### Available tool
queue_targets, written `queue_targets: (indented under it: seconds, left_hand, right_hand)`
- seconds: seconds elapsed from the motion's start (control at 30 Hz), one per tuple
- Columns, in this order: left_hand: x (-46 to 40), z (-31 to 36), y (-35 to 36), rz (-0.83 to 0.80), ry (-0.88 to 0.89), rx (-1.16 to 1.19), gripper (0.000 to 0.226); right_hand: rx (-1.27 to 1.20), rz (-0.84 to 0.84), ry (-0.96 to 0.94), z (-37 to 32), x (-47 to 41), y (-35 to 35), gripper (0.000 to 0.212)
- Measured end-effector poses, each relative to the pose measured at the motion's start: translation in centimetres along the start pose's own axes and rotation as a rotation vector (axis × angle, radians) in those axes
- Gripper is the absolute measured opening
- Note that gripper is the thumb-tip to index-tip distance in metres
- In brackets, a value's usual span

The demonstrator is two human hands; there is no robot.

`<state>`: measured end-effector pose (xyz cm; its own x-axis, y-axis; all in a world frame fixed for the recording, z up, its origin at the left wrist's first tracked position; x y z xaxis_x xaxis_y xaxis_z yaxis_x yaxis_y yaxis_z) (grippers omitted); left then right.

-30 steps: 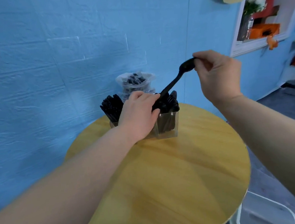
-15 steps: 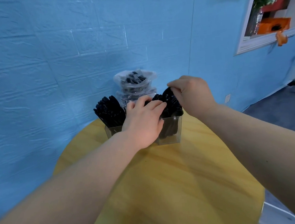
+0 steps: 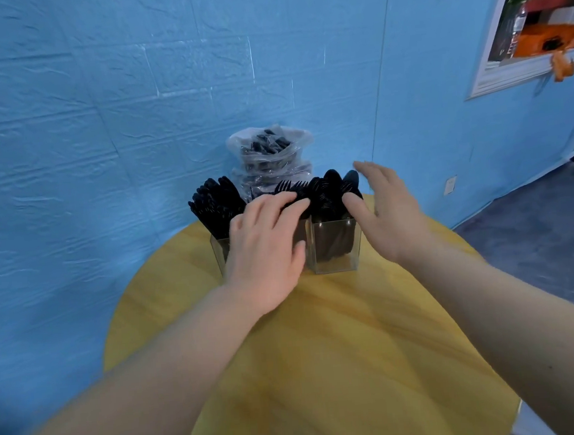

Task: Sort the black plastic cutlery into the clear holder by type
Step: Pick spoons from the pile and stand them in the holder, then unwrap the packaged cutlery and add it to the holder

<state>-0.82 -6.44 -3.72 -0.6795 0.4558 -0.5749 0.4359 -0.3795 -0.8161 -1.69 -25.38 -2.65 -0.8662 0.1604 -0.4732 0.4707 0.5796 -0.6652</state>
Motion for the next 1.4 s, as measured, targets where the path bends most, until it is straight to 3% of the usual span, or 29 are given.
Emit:
queue_targets:
  seconds: [0.07,0.2,0.33,0.47,0.77,0.97,1.17,1.4]
  left_hand:
    - [1.9,-1.1,-0.3,0.077,-0.042,0.041,0.047]
    - [4.8,-3.8,-0.4,0.138,-0.259,0.113,0.032]
    - [6.0,-5.2,-0.1,0.033,-0.442,0.109,0.030]
    - [5.8,-5.4,0.3,-0.070,-0.400,0.076,0.040]
    - [4.7,-6.2,0.5,-0.115,-0.342,0.068,0.049]
    - [4.6,-6.3,-0.8,-0.050,-0.313,0.085,0.045]
    - [1.2,-6.2,-4.6,0.189,-0.177,0.105,0.037]
    - [-6.2,-8.5,-6.4,0.040,-0.126,0.107,0.040]
  right_hand:
    - [-0.070,0.076,0.054,0.8,1.6,0.3,0.060]
    - [-0.152,0.011,0.169,1.5,3.4,2.0,0.077]
    - [-0.179,-0.081,0.225,1.2,3.3,3.3,0.076]
    - [-0.133,-0.063,0.249,1.2,2.5,3.8,0.069]
    - [-0.073,-0.068,0.258,1.6,1.0,4.3,0.068]
    - [-0.047,-0.015,0.174,0.1,2.3,2.8,0.088]
    - [0.028,0.069,-0.037,-4.1,1.3,0.1,0.067]
    - [0.097,0.021,-0.129,-6.7,-5.6,0.0,0.049]
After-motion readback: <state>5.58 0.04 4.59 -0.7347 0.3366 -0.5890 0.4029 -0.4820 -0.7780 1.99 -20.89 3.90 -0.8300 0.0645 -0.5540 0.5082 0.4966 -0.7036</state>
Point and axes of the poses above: each hand's wrist, its own x-axis away from the middle knuckle, its own y-axis out of the palm, z = x × y, the point moved 2 cm from there along -x, towards the middle knuckle, and after that the axes turned 2 degrees about -z, right-handed, at the moved point
